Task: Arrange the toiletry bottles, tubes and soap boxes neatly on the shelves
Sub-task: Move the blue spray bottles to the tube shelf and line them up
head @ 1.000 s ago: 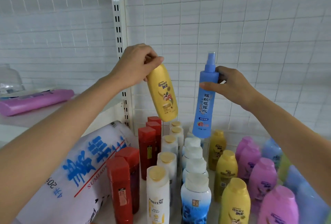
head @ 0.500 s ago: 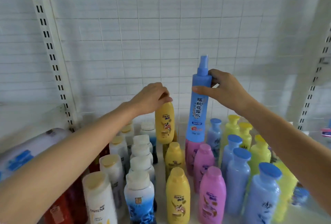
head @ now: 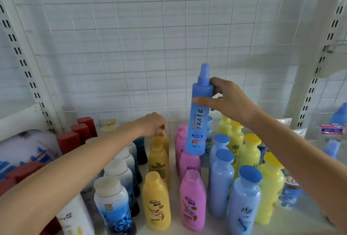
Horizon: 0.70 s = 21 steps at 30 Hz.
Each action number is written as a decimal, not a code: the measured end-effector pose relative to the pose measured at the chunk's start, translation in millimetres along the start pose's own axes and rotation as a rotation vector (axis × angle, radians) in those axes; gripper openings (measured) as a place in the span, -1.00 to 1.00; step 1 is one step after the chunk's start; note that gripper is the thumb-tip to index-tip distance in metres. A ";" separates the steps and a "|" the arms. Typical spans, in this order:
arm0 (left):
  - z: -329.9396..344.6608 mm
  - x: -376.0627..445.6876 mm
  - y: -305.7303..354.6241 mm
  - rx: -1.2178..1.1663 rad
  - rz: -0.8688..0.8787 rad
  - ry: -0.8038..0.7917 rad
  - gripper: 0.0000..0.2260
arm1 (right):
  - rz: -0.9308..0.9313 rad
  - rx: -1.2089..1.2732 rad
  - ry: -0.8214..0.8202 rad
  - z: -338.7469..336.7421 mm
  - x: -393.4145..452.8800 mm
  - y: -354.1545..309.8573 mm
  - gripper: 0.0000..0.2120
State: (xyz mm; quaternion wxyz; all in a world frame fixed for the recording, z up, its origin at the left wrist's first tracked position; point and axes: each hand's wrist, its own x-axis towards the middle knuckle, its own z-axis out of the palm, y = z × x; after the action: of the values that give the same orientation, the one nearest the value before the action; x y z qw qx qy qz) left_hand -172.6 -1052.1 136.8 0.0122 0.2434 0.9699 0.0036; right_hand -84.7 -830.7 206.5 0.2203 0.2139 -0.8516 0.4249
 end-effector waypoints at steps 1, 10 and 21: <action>2.1 0.5 0.6 0.000 -0.002 -0.015 -0.81 | -0.002 0.013 -0.006 -1.1 0.0 1.2 -0.72; 12.1 -7.7 -6.9 0.010 -0.062 0.016 -0.76 | -0.001 0.052 -0.001 -4.3 -3.7 -1.5 -0.72; -31.1 -34.8 19.7 -0.371 0.070 0.357 -0.83 | 0.038 0.163 0.161 -13.0 -27.9 -33.1 -0.82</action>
State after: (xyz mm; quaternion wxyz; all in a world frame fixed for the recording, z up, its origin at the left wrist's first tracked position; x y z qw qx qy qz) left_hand -133.4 -1051.2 168.9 -0.1148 0.2657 0.9305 0.2245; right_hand -41.3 -833.3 218.8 0.2620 0.1802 -0.7976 0.5125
